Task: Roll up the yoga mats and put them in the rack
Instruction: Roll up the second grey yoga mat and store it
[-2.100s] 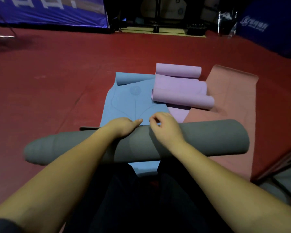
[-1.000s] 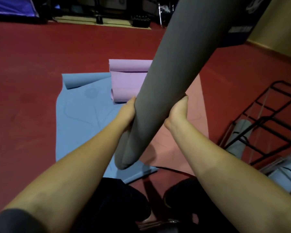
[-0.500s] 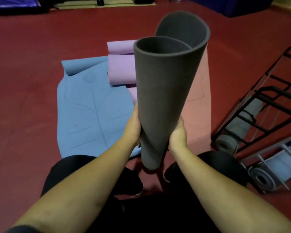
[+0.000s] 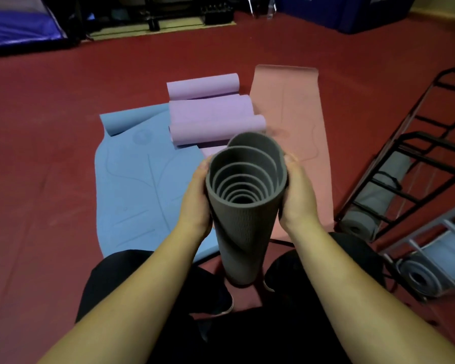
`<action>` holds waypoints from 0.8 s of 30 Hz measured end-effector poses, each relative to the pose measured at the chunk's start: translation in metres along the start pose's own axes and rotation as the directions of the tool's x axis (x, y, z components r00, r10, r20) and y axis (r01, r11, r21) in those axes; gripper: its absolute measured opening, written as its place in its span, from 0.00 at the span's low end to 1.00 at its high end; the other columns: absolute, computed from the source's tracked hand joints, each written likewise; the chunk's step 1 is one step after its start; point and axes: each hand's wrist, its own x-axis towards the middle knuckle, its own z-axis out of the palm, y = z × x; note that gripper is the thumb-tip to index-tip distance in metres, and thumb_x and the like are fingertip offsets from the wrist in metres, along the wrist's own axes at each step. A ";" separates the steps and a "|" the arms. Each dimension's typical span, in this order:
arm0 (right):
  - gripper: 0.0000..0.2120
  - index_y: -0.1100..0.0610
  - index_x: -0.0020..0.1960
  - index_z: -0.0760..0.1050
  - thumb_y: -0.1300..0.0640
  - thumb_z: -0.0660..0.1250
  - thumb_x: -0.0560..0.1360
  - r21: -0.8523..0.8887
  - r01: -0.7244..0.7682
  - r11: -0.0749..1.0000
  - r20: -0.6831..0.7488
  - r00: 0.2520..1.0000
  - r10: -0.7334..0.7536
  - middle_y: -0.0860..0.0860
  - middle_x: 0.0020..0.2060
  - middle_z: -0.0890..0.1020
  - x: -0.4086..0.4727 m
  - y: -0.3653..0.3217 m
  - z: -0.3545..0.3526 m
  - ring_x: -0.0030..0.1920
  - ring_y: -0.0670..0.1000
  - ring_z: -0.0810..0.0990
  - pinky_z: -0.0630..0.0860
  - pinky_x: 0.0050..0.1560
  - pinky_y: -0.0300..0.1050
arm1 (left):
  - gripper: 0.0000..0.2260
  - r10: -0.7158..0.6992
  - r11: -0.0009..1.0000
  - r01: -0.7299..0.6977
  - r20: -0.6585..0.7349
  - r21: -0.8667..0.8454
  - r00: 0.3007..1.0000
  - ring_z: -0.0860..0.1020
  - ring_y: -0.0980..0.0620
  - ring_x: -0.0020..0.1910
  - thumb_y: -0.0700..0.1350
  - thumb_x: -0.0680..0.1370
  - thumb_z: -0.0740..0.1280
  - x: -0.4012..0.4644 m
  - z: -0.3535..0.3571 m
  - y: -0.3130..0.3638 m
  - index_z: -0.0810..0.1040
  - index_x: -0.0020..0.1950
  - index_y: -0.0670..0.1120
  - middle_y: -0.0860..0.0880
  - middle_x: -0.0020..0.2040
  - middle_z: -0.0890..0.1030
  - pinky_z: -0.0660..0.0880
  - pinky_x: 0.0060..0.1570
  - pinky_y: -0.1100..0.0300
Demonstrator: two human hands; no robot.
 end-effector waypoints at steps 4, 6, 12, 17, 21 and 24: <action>0.21 0.53 0.63 0.77 0.44 0.62 0.76 -0.002 0.096 0.995 0.169 0.981 -0.094 0.55 0.61 0.80 -0.001 -0.006 0.008 0.63 0.56 0.78 0.72 0.66 0.58 | 0.23 -0.011 1.000 0.011 0.040 -0.002 0.999 0.80 0.44 0.58 0.52 0.77 0.62 0.000 0.000 0.009 0.78 0.65 0.39 0.38 0.62 0.80 0.76 0.57 0.51; 0.24 0.53 0.65 0.76 0.42 0.66 0.74 -0.066 0.095 0.993 0.175 0.981 -0.082 0.57 0.63 0.79 -0.005 -0.002 0.015 0.64 0.58 0.77 0.71 0.67 0.64 | 0.25 -0.041 0.998 0.043 0.036 -0.052 0.999 0.80 0.43 0.57 0.57 0.77 0.64 -0.002 -0.002 0.009 0.78 0.64 0.39 0.37 0.61 0.81 0.77 0.59 0.49; 0.19 0.58 0.63 0.76 0.56 0.65 0.73 -0.007 0.052 0.999 0.134 0.990 -0.051 0.60 0.58 0.82 -0.007 -0.027 0.020 0.56 0.60 0.81 0.75 0.61 0.60 | 0.29 -0.019 0.994 0.018 -0.009 -0.109 1.000 0.74 0.34 0.67 0.56 0.72 0.69 0.004 0.003 0.021 0.77 0.66 0.38 0.35 0.65 0.77 0.67 0.70 0.37; 0.13 0.51 0.57 0.79 0.57 0.64 0.73 -0.028 0.006 1.000 0.185 0.983 -0.001 0.57 0.54 0.83 0.001 0.000 0.009 0.54 0.58 0.82 0.77 0.57 0.57 | 0.22 0.001 0.996 -0.001 -0.002 -0.084 1.000 0.74 0.36 0.67 0.53 0.74 0.68 0.004 -0.013 -0.009 0.79 0.63 0.42 0.37 0.64 0.78 0.68 0.69 0.38; 0.16 0.53 0.58 0.78 0.57 0.65 0.70 -0.138 -0.117 0.983 0.090 0.987 0.130 0.55 0.53 0.84 -0.005 0.055 0.003 0.55 0.54 0.82 0.75 0.61 0.53 | 0.12 -0.111 0.994 0.110 -0.058 -0.010 0.992 0.77 0.41 0.63 0.44 0.80 0.59 -0.007 -0.030 -0.046 0.80 0.59 0.45 0.42 0.58 0.82 0.73 0.64 0.50; 0.16 0.58 0.62 0.76 0.63 0.66 0.74 -0.121 -0.145 0.982 0.095 0.983 0.157 0.58 0.53 0.83 0.001 0.055 0.002 0.53 0.55 0.82 0.77 0.56 0.52 | 0.12 -0.156 0.987 0.153 -0.077 -0.047 0.985 0.78 0.43 0.60 0.41 0.81 0.58 -0.003 -0.026 -0.039 0.80 0.58 0.44 0.42 0.57 0.83 0.71 0.67 0.46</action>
